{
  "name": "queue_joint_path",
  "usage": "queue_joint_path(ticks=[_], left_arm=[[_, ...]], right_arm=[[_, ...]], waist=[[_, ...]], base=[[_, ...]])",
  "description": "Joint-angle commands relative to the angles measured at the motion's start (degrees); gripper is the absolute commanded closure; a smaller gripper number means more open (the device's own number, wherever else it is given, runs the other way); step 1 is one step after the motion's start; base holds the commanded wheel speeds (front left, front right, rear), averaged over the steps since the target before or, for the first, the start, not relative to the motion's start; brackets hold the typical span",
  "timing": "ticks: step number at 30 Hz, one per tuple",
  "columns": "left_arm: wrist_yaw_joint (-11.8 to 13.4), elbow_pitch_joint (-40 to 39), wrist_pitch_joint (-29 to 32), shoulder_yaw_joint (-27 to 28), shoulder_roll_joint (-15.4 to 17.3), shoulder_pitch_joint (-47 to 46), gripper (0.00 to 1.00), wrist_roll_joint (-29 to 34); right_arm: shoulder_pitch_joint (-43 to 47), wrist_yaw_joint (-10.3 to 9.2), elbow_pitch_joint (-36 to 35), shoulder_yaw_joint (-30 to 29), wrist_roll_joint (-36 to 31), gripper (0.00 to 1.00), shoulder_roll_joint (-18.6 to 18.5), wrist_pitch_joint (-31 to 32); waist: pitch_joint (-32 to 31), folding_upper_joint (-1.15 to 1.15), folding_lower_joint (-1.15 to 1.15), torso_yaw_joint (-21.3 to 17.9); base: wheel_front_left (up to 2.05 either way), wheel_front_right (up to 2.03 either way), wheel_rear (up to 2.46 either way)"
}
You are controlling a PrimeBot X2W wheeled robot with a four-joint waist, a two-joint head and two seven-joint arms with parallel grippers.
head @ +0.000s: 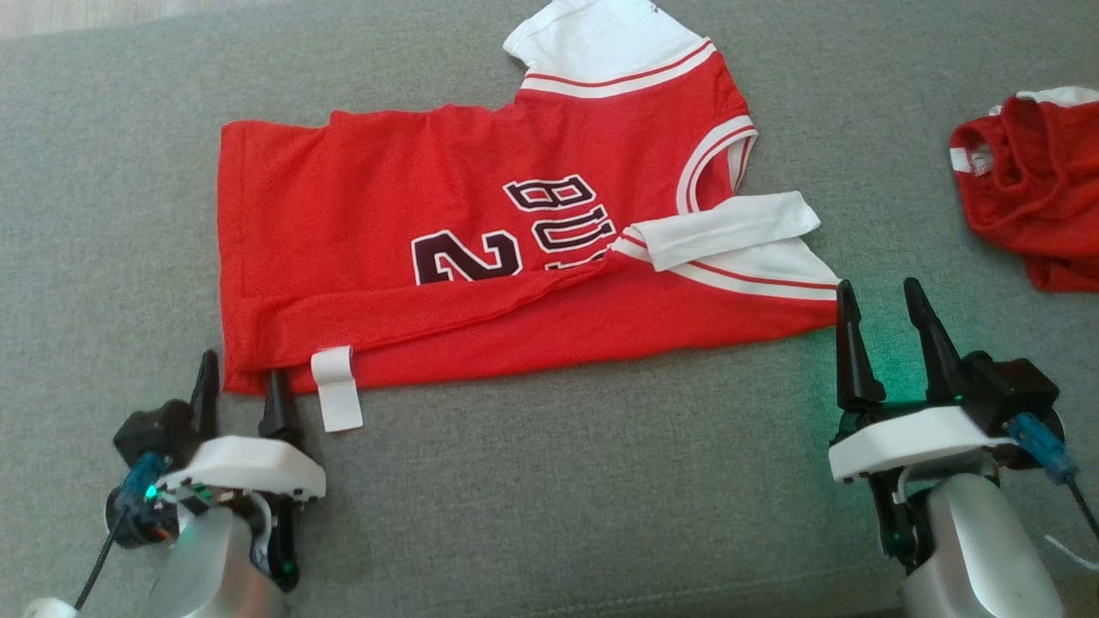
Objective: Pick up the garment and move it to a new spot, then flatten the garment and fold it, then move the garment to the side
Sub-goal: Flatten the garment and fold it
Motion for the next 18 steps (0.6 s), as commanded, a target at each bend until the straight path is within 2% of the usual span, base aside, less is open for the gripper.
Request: queue_joint_path(ticks=[1,4,12,13,14,16,18], left_arm=[[-0.3,2.8,1.3,-0.7,0.1,0.0,0.0,-1.6],[-0.4,2.9,1.3,-4.1,0.1,-0.6,0.0,-4.4],[-0.4,3.6,1.3,-8.3,0.1,-0.2,0.0,-7.8],[-0.4,3.7,1.3,-8.7,0.1,-0.2,0.19,-8.1],[-0.4,3.7,1.3,-9.2,0.1,-0.2,0.51,-8.4],[-0.4,4.2,1.3,-11.1,0.1,-0.2,1.0,-9.2],[-0.4,4.7,1.3,-12.4,0.1,-0.4,1.0,-10.1]], right_arm=[[-1.3,0.13,-1.4,1.1,0.1,0.0,-0.2,-0.6],[-1.3,0.13,-1.2,1.1,0.1,0.0,-0.2,-0.6],[-1.6,0.13,-1.0,1.5,0.3,0.0,-0.2,-0.6],[-1.6,0.13,-1.0,1.5,0.4,0.0,-0.2,-0.6],[-1.6,0.13,-0.9,1.5,0.4,0.0,-0.2,-0.6],[-1.6,0.13,-0.3,1.5,0.4,0.0,-0.2,-0.6],[-1.7,0.13,0.6,1.4,0.3,0.0,-0.2,-0.6]], waist=[[0.0,0.0,0.01,0.0],[0.1,0.0,0.01,0.1],[0.1,0.0,0.01,0.1],[0.1,0.0,0.01,0.1],[0.2,0.0,0.01,0.1],[0.3,0.0,0.01,0.2],[0.4,0.0,0.01,0.3]], base=[[0.0,0.0,0.0],[0.0,0.0,0.0],[0.0,0.0,0.0],[0.0,0.0,0.0],[0.0,0.0,0.0],[0.0,0.0,0.0],[0.0,0.0,0.0]])
